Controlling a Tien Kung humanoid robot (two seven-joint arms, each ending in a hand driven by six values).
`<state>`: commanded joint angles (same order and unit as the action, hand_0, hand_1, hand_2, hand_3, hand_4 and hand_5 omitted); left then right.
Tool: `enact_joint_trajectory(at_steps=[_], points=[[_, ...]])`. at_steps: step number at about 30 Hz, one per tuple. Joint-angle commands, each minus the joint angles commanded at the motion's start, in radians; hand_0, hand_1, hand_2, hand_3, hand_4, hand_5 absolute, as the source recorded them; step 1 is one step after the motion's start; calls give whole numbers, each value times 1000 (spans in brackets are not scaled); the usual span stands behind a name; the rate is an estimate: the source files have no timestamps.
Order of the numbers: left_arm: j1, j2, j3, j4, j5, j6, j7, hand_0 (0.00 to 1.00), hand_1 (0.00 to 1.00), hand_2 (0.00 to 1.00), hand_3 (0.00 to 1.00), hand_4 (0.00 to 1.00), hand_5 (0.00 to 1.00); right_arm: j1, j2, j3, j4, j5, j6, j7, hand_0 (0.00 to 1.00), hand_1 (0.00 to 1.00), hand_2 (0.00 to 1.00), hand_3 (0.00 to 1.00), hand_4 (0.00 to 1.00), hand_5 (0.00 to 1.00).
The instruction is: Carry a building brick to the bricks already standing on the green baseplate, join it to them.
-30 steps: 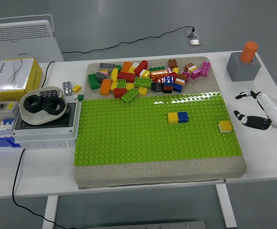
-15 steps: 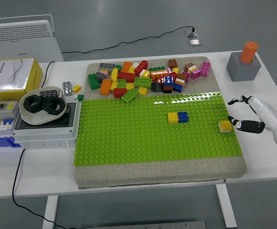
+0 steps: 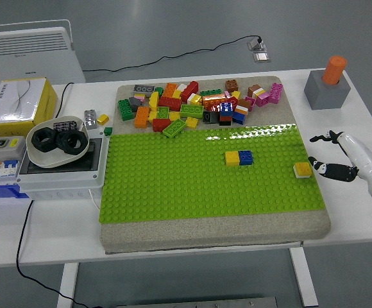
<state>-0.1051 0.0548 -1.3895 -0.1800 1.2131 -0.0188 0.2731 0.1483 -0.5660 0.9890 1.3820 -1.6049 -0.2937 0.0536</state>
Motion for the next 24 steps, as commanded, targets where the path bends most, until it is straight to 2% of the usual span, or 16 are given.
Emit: enact_joint_trajectory(at_steps=[7,16,23,24], points=[[0,1,17,0,-14,5,-7,622,467,595,714,998,998,14,-5,6,17,-36,1,-13,807,783,776,666,658,187],[7,4,7,0,-16,9,-7,621,442,583,705,998,998,93,-43,-47,76,-235,105,-135,811,785,779,668,656,179],[8,-5,-2,0,-11,22,-2,620,442,584,707,998,998,90,-31,-50,81,-267,123,-153,808,782,780,671,656,179],[8,-7,-3,0,-12,25,-1,621,450,587,711,998,998,88,-31,-49,79,-268,127,-154,807,782,784,675,687,195]])
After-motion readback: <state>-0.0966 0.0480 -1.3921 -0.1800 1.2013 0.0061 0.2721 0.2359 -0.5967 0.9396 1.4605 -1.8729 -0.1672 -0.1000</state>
